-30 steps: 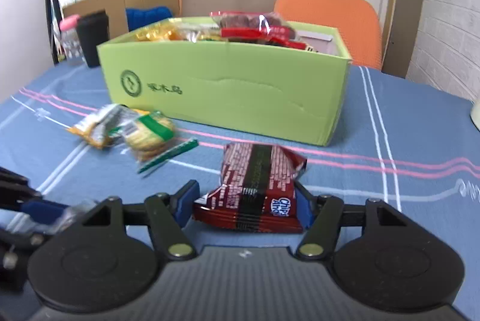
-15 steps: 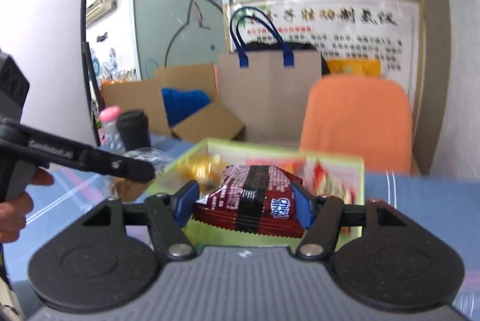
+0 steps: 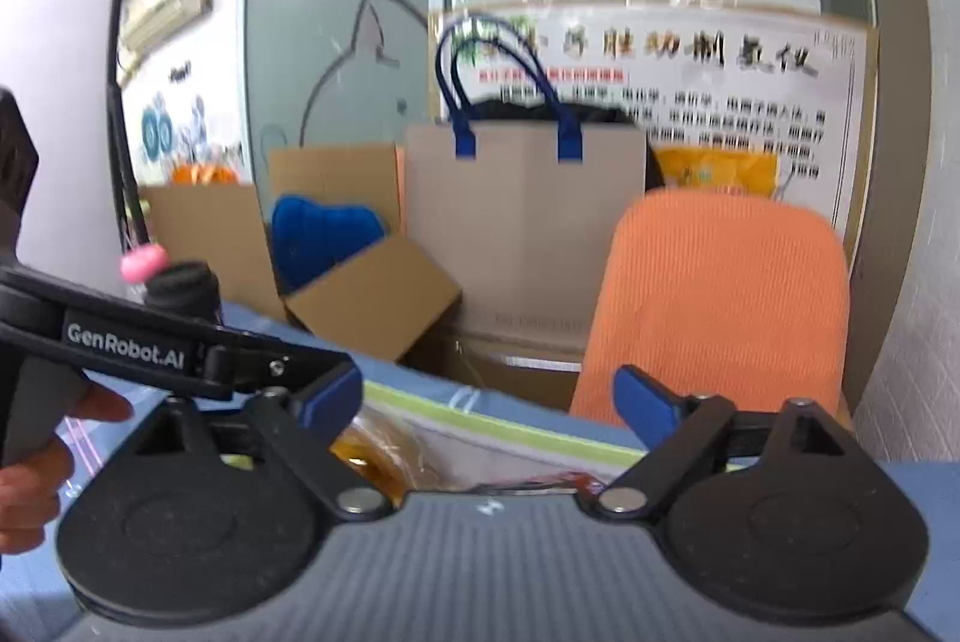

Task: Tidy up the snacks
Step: 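Carry the biscuit with the left gripper into the box while the right carries the wafer bar there, release, then close the left gripper on the yellow snack bag while the right closes on the green-banded biscuit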

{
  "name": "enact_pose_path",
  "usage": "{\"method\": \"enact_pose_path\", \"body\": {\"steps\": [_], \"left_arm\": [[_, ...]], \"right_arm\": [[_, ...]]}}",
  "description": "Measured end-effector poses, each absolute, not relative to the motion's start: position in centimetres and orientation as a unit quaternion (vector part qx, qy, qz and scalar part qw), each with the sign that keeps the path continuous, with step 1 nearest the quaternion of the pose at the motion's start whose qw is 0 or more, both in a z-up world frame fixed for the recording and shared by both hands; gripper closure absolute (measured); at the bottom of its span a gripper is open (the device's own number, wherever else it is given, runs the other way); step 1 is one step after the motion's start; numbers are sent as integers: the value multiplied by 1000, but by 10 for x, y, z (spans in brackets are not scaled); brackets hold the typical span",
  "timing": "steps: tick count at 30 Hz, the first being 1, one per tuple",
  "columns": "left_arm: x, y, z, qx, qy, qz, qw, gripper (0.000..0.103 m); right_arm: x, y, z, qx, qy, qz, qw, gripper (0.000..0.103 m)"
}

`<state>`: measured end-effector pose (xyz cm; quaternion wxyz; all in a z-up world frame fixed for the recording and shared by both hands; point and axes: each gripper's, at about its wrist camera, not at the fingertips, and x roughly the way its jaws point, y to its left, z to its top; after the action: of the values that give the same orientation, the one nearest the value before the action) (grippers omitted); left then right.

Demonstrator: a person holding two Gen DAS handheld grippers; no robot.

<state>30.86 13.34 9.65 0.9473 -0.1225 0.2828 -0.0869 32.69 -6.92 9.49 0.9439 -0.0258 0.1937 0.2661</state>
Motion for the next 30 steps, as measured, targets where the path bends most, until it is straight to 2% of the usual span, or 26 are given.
{"method": "enact_pose_path", "body": {"steps": [3, 7, 8, 11, 19, 26, 30], "left_arm": [[286, 139, 102, -131, 264, -86, 952, 37], [248, 143, 98, -137, 259, -84, 952, 34], [238, 143, 95, -140, 261, -84, 952, 33], [210, 146, 83, -147, 270, -72, 949, 27], [186, 152, 27, -176, 344, -52, 921, 28], [185, 174, 23, -199, 346, -32, 916, 28], [183, 186, 18, -202, 348, -16, 915, 28]], "right_arm": [[300, -77, 105, -26, 166, 277, 946, 10], [253, -89, 109, -31, 145, 291, 945, 10], [242, -91, 108, -27, 146, 298, 943, 0], [211, -94, 94, -33, 173, 311, 934, 0], [185, -83, 24, -20, 294, 347, 890, 0], [223, -33, -2, -136, 328, 404, 843, 0], [232, -12, -14, -197, 321, 410, 831, 0]]}}
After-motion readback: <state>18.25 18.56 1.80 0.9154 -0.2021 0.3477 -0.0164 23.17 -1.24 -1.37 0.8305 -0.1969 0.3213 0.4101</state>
